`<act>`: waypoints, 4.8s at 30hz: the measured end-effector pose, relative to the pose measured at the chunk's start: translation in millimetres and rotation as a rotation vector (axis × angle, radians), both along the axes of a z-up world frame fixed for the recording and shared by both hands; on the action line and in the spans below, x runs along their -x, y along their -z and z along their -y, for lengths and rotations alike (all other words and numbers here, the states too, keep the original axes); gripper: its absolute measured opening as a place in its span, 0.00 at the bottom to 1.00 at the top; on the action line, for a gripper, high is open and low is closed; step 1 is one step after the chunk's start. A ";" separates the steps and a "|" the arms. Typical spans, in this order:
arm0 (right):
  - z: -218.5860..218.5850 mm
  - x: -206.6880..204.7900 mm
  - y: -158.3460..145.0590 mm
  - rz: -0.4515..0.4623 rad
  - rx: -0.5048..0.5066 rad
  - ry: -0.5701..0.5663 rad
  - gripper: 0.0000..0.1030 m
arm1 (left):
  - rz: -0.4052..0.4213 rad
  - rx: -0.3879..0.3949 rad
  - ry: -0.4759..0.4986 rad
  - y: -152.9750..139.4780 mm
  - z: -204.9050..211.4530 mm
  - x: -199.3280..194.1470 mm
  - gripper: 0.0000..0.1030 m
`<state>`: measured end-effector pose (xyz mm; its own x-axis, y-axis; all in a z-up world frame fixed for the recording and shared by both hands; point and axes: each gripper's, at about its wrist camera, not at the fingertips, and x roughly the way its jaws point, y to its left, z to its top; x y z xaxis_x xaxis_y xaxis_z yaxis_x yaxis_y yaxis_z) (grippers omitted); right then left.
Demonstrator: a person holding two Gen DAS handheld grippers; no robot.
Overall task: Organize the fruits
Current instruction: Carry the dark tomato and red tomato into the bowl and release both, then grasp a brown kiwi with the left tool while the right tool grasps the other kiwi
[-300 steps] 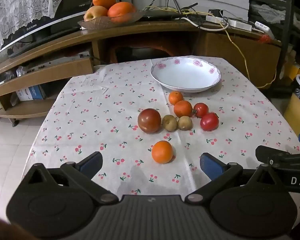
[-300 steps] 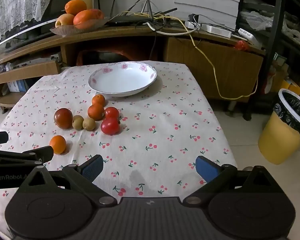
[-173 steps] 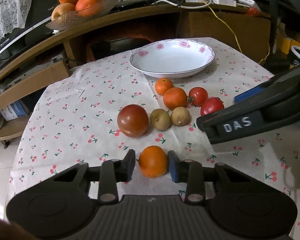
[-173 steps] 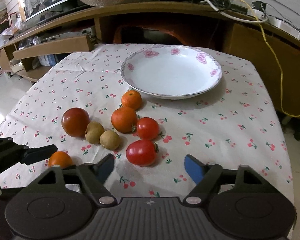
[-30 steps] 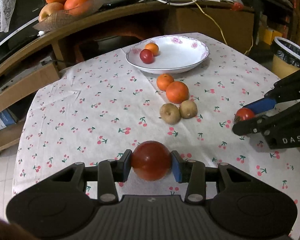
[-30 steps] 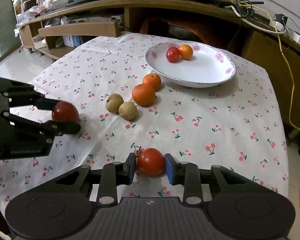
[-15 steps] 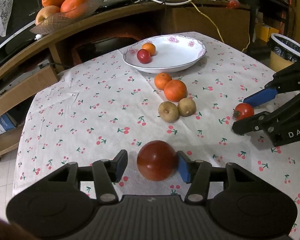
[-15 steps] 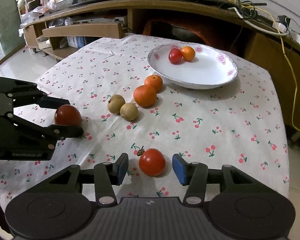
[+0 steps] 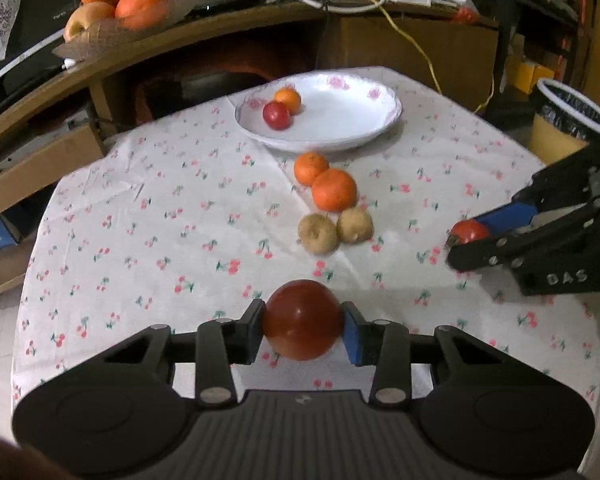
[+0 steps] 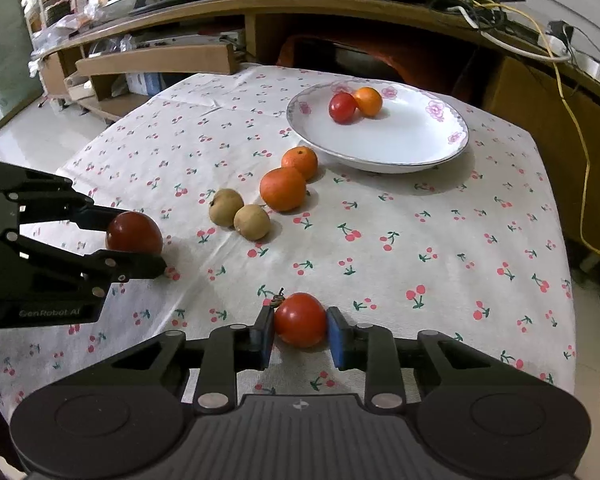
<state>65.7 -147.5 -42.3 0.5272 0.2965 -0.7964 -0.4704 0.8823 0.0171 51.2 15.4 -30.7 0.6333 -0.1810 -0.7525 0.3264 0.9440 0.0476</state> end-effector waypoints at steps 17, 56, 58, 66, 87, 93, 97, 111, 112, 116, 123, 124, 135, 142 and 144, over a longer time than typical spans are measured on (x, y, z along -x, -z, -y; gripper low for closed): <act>-0.7 -53.6 -38.6 0.074 -0.111 0.090 0.27 | 0.084 0.054 -0.024 -36.0 24.5 -77.6 0.44; 18.9 -150.8 -16.4 0.070 -0.130 0.232 0.36 | 0.053 0.039 -0.059 -15.1 40.4 -167.1 0.50; 19.8 -149.3 -17.8 0.073 -0.136 0.231 0.37 | 0.053 0.049 -0.061 -15.9 38.8 -167.1 0.51; 19.5 -142.6 -23.4 0.071 -0.148 0.215 0.38 | 0.050 0.068 -0.066 -23.0 32.5 -159.0 0.51; 0.9 -108.9 -29.7 0.042 -0.111 0.147 0.42 | 0.017 0.097 -0.027 -28.1 -6.3 -110.4 0.56; -2.9 -97.0 -23.0 0.019 -0.084 0.108 0.43 | -0.009 0.094 0.005 -22.7 -11.9 -101.0 0.56; -2.8 -88.9 -20.2 0.001 -0.087 0.063 0.45 | -0.014 0.082 0.067 -22.3 -9.9 -92.5 0.56; -16.3 -69.3 -12.3 -0.080 -0.121 -0.139 0.45 | -0.025 0.047 0.165 -21.2 -24.9 -83.1 0.56; -19.8 -67.3 -11.1 -0.084 -0.120 -0.161 0.45 | -0.023 0.049 0.160 -21.8 -27.5 -83.1 0.56; -35.6 -61.7 -4.4 -0.093 -0.095 -0.227 0.44 | -0.029 0.072 0.163 -22.5 -33.3 -82.2 0.56; -46.8 -67.0 5.6 -0.091 -0.056 -0.232 0.33 | -0.051 0.082 0.213 -19.5 -32.4 -77.9 0.56; -46.6 -68.2 5.7 -0.092 -0.054 -0.229 0.28 | -0.056 0.082 0.219 -18.8 -32.0 -77.7 0.56; -28.1 -68.4 -1.0 -0.097 -0.023 -0.161 0.24 | -0.078 0.073 0.275 -8.5 -11.1 -74.0 0.56; -15.1 -69.0 0.8 -0.080 0.004 -0.121 0.24 | -0.089 0.034 0.256 8.8 0.3 -75.0 0.56; -13.6 -67.5 -0.2 -0.063 0.018 -0.119 0.24 | -0.083 0.019 0.255 11.4 1.5 -72.2 0.56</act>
